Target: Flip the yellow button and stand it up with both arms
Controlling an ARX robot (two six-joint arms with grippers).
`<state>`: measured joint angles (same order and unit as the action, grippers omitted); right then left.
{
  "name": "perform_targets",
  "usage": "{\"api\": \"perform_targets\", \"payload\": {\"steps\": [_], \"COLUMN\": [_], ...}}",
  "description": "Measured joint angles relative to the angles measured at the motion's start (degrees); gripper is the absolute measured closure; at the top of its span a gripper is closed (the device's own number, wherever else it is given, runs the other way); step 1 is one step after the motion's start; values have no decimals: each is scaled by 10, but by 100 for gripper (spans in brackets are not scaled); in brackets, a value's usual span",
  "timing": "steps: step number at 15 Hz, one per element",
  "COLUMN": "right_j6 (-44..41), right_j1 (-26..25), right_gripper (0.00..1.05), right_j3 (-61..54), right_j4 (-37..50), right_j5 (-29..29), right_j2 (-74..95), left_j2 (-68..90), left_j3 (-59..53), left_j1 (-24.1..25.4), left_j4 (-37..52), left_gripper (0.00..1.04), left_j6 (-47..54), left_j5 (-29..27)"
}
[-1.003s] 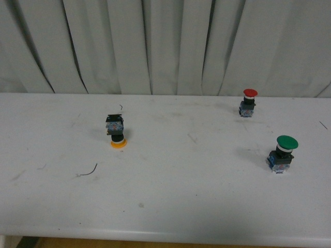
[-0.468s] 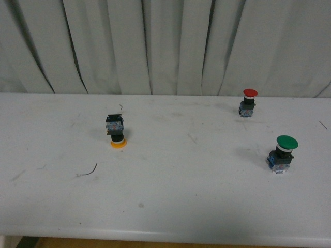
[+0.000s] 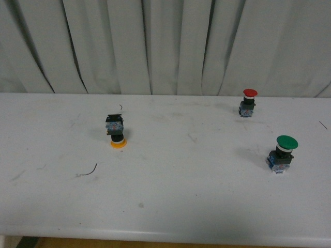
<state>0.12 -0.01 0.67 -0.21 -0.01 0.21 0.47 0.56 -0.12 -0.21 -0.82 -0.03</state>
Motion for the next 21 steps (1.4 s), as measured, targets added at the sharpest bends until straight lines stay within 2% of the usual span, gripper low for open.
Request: {"api": "perform_targets", "payload": {"steps": [2, 3, 7, 9, 11, 14, 16, 21], "right_j6": [0, 0, 0, 0, 0, 0, 0, 0], "right_j1": [0, 0, 0, 0, 0, 0, 0, 0], "right_gripper": [6, 6, 6, 6, 6, 6, 6, 6], "right_j3": [0, 0, 0, 0, 0, 0, 0, 0], "right_j4": [0, 0, 0, 0, 0, 0, 0, 0], "right_j5": [0, 0, 0, 0, 0, 0, 0, 0], "right_j2": [0, 0, 0, 0, 0, 0, 0, 0], "left_j2": [85, 105, 298, 526, 704, 935, 1033, 1142], "left_j3": [64, 84, 118, 184, 280, 433, 541, 717], "left_j1": [-37, -50, -10, -13, -19, -56, -79, -99], "left_j4": [-144, -141, 62, 223, 273, 211, 164, 43], "left_gripper": [7, 7, 7, 7, 7, 7, 7, 7], "left_j6": [-47, -70, -69, -57, -51, -44, -37, -37], "left_j5": [-71, -72, -24, -3, -4, -17, -30, -36]}}
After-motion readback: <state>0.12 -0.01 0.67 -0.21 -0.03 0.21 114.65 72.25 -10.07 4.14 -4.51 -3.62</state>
